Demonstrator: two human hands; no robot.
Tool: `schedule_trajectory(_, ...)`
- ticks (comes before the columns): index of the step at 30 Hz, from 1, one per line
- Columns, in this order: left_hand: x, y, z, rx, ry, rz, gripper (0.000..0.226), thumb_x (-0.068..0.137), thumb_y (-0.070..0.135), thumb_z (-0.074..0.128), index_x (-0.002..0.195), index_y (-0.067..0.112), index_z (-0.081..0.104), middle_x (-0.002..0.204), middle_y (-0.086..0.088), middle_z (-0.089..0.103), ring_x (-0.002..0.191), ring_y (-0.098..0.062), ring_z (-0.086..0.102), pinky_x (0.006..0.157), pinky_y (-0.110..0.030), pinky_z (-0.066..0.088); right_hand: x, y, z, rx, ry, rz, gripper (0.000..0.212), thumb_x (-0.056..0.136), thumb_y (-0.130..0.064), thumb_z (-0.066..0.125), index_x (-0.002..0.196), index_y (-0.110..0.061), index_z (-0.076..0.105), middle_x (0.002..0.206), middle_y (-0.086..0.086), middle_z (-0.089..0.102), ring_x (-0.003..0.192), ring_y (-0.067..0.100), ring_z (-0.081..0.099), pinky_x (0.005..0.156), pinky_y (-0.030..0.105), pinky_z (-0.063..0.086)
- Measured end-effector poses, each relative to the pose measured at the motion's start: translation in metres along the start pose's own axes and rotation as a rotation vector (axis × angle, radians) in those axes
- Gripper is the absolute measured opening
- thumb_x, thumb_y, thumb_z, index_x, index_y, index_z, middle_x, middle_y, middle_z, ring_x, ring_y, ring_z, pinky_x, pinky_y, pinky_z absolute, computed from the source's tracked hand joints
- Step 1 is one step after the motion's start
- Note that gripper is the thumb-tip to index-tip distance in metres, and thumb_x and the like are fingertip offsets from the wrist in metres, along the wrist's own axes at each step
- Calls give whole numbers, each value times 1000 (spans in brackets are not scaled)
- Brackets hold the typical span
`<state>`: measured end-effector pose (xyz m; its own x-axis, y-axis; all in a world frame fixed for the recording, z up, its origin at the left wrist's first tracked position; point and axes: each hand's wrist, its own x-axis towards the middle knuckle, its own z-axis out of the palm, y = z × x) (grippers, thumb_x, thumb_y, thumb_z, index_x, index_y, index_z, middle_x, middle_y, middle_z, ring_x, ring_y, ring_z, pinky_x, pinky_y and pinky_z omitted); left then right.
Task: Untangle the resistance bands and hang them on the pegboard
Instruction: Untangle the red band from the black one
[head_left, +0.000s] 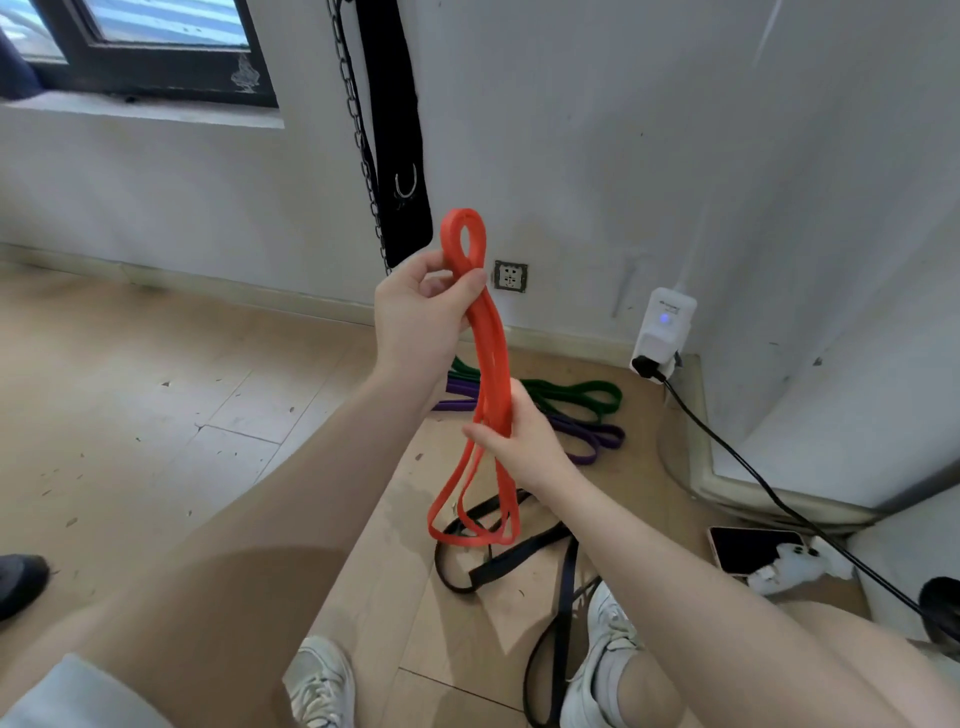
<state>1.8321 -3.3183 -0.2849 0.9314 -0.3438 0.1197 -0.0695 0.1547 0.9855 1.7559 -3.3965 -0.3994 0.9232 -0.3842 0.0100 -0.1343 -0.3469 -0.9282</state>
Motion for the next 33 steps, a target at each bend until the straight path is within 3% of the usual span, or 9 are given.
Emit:
schedule_trajectory(3, 14, -8, -2, -85, 87, -43, 9, 86, 6, 64, 87, 15, 62, 79, -1, 67, 76, -12, 69, 69, -24, 56, 13, 12, -17, -36, 116, 39, 28, 90, -13, 57, 112, -25, 44, 78, -7, 52, 63, 8, 50, 59, 21, 45)
schedule_trajectory(6, 32, -37, -12, -161, 194, -189, 8, 87, 8, 64, 92, 11, 60, 88, -3, 67, 87, -15, 68, 80, -31, 57, 24, 26, -52, -131, 111, 54, 13, 91, -11, 54, 94, -23, 53, 73, -6, 52, 60, 10, 47, 58, 23, 40)
schedule_trajectory(11, 54, -104, -9, -376, 259, -473, 11, 90, 6, 59, 100, 6, 55, 107, -12, 65, 95, -20, 66, 91, -37, 52, 53, 27, -106, -314, 172, -1, 35, 84, -14, 67, 116, -19, 54, 92, -7, 56, 82, 8, 54, 76, 18, 40)
schedule_trajectory(15, 83, -158, -6, -421, 302, -555, 6, 91, 6, 57, 89, 12, 55, 102, -11, 64, 90, -18, 66, 85, -33, 54, 89, 50, -107, -623, 54, -42, 25, 86, -18, 65, 110, -17, 60, 98, -2, 61, 93, 16, 56, 82, 29, 43)
schedule_trajectory(21, 126, -280, -44, -256, 500, -731, 7, 91, 5, 56, 97, 10, 56, 110, -12, 64, 100, -21, 64, 87, -30, 52, 157, 161, -21, -839, -156, 91, 35, 92, -11, 49, 125, -22, 50, 121, -1, 55, 113, 21, 51, 91, 34, 43)
schedule_trajectory(23, 145, -322, -58, -219, 549, -776, 8, 92, 4, 55, 88, 11, 53, 99, -10, 62, 97, -22, 63, 92, -34, 51, 179, 202, 12, -808, -198, 198, 39, 92, -8, 47, 127, -23, 48, 125, -2, 53, 113, 21, 52, 93, 36, 44)
schedule_trajectory(27, 178, -391, -83, -140, 668, -836, 17, 90, 2, 56, 82, 12, 47, 81, -5, 55, 71, -17, 59, 50, -20, 52, 206, 269, 71, -767, -318, 330, 36, 92, -10, 48, 126, -23, 49, 124, 1, 56, 109, 24, 55, 90, 39, 47)
schedule_trajectory(28, 185, -406, -91, -124, 698, -844, 16, 90, 2, 57, 83, 12, 47, 81, -5, 56, 74, -18, 60, 49, -20, 51, 210, 280, 84, -766, -335, 331, 35, 93, -14, 49, 126, -23, 49, 124, 1, 56, 110, 23, 55, 90, 38, 46)
schedule_trajectory(33, 199, -466, -132, 348, 669, -881, 19, 74, 28, 70, 83, 19, 55, 90, -6, 67, 88, -24, 64, 87, -39, 52, 215, 312, 131, -916, -465, 152, 67, 90, -44, 51, 146, -16, 26, 151, 3, 30, 138, 23, 26, 115, 37, 15)
